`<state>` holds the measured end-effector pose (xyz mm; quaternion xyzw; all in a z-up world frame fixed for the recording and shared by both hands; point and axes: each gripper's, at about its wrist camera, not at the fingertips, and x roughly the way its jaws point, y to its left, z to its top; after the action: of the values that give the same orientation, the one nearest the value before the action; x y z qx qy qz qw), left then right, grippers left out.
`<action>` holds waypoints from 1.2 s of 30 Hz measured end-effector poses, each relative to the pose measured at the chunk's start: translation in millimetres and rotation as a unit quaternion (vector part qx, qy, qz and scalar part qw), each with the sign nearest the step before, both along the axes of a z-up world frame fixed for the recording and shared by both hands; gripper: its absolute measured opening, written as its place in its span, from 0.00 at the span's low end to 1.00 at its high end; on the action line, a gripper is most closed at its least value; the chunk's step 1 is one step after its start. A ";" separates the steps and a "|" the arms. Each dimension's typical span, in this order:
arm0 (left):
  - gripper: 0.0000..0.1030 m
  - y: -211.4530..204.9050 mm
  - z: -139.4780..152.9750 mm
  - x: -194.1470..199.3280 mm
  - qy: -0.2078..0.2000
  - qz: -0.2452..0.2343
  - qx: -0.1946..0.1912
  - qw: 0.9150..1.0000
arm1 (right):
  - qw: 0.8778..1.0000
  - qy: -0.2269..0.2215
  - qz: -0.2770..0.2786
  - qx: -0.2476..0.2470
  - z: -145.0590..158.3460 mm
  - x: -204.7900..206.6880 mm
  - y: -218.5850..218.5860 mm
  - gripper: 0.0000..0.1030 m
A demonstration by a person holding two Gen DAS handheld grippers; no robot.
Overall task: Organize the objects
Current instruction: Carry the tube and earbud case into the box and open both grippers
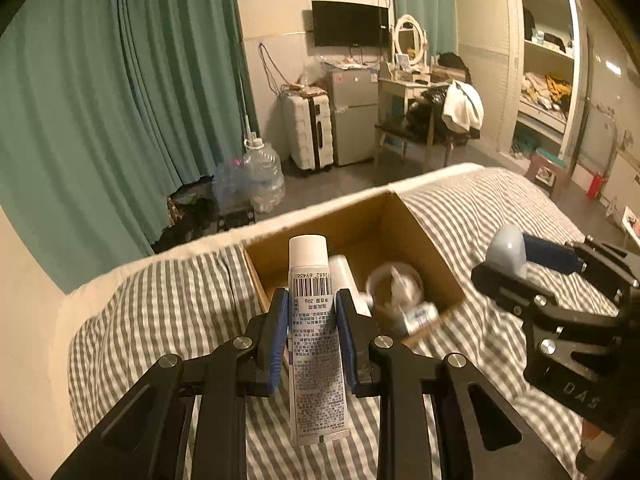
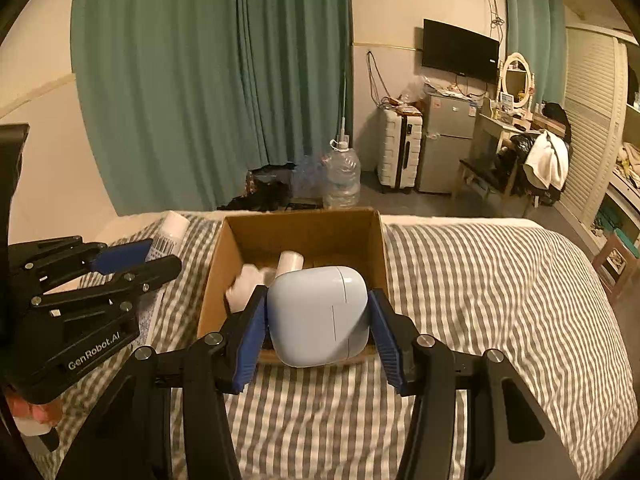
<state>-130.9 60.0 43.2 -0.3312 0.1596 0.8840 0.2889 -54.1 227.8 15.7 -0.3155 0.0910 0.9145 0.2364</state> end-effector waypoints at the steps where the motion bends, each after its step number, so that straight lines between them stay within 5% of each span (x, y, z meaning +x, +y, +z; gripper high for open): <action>1: 0.23 2.9 -0.3 -7.2 -0.001 0.002 0.002 1.000 | 1.000 0.001 0.001 -0.002 0.0 -4.9 4.8 0.48; 15: 0.23 53.1 -73.8 -68.1 -0.014 0.023 0.001 1.000 | 0.999 -0.017 -0.011 -0.050 -52.2 -96.0 95.5 0.48; 25: 0.23 60.1 -122.0 -94.3 -0.041 0.020 0.000 0.999 | 0.997 -0.047 -0.007 -0.053 -96.5 -132.7 110.7 0.48; 33: 0.24 68.0 -126.3 -99.6 -0.053 -0.006 -0.002 0.999 | 0.995 -0.054 -0.010 -0.078 -107.1 -133.0 121.6 0.48; 36: 0.32 66.3 -119.6 -95.9 -0.054 -0.018 0.001 0.998 | 0.995 -0.044 -0.001 -0.092 -103.2 -131.2 125.8 0.49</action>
<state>-226.8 126.3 -76.4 -0.3749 0.1484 0.8599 0.3129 -185.3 353.5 -87.5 -0.3756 0.1642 0.8873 0.2114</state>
